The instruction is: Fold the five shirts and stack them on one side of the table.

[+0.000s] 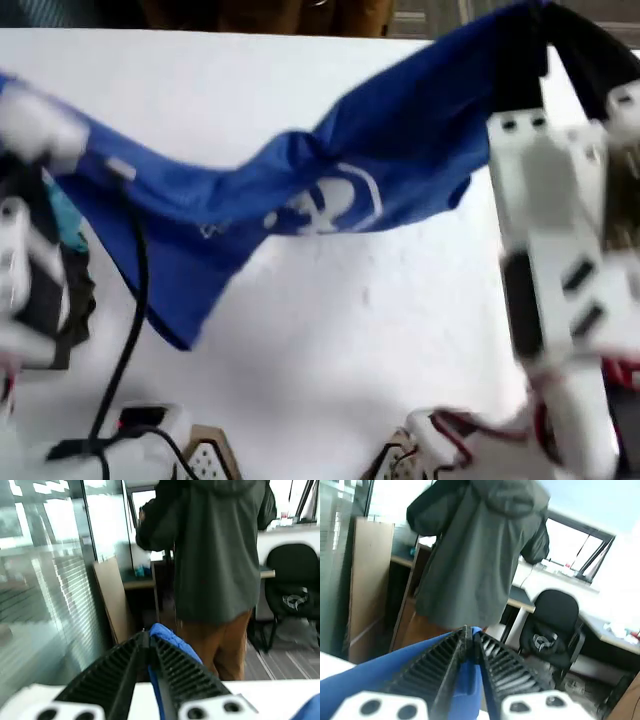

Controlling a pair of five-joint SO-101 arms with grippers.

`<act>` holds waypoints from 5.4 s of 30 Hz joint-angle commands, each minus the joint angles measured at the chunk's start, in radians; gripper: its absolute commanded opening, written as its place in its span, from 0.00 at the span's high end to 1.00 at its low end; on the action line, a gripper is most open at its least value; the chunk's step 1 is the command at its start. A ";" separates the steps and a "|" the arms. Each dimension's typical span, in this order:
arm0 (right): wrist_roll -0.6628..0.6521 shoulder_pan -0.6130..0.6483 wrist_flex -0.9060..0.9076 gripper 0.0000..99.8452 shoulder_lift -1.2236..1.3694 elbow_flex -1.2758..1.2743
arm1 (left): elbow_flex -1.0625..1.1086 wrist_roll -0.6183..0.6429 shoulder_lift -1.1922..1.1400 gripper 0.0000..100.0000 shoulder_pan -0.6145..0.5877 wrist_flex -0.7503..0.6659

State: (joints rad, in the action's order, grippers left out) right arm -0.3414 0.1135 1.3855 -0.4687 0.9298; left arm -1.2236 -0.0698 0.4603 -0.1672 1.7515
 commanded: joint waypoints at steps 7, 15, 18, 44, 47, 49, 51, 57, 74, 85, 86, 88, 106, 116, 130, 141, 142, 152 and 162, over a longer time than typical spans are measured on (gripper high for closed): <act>0.029 -0.105 0.025 0.98 -0.147 0.025 | -0.131 -0.020 -0.005 0.97 0.000 0.028; 0.037 -0.183 0.058 0.98 -0.176 0.008 | -0.120 -0.017 -0.012 0.97 0.000 0.028; 0.038 -0.180 0.051 0.98 -0.136 -0.029 | -0.039 -0.012 -0.012 0.97 0.005 0.020; 0.032 -0.061 -0.656 0.98 0.786 -0.405 | 1.408 0.098 -0.226 0.97 -0.002 -1.269; 0.034 -0.047 -0.526 0.98 0.875 -0.256 | 1.230 0.095 -0.351 0.97 0.006 -1.089; 0.037 -0.045 -0.418 0.98 0.915 -0.169 | 1.101 0.095 -0.433 0.97 0.006 -0.941; 0.037 -0.048 -0.320 0.98 0.940 -0.100 | 0.986 0.095 -0.508 0.97 0.006 -0.813; 0.032 -0.039 -0.071 0.98 0.943 0.037 | 0.704 0.069 -0.669 0.97 0.006 -0.445; 0.132 -0.073 0.387 0.98 0.909 0.184 | 0.539 -0.063 -0.715 0.97 0.014 0.035; 0.127 -0.079 0.352 0.98 0.823 -0.153 | 0.883 -0.089 -0.614 0.98 0.026 -0.028; 0.121 -0.079 0.340 0.98 0.834 -0.193 | 0.888 -0.089 -0.615 0.98 0.026 -0.035; 0.081 -0.074 0.311 0.98 0.866 -0.258 | 0.895 -0.089 -0.615 0.98 0.028 -0.055; 0.063 -0.044 0.334 0.87 1.314 0.110 | 0.898 -0.089 -0.618 0.98 0.031 -0.081; 0.066 -0.101 0.386 0.88 1.374 0.169 | 1.007 -0.089 -0.615 0.98 0.031 -0.160; 0.115 -0.111 0.381 0.88 1.336 0.041 | 1.015 -0.089 -0.614 0.98 0.031 -0.173; 0.123 -0.101 0.332 0.88 1.359 0.038 | 1.013 -0.089 -0.611 0.98 0.028 -0.173; 0.123 -0.099 0.329 0.88 1.371 0.040 | 1.013 -0.089 -0.609 0.98 0.028 -0.173; 0.124 -0.097 0.320 0.98 1.391 0.043 | 1.013 -0.091 -0.609 0.98 0.026 -0.173; 0.123 -0.110 0.355 0.98 1.389 0.169 | 1.001 -0.094 -0.608 0.98 0.026 -0.164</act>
State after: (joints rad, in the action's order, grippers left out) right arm -0.2263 0.0107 1.7154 0.9475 1.0065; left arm -0.2094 -0.1588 -0.2087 -0.1442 1.5888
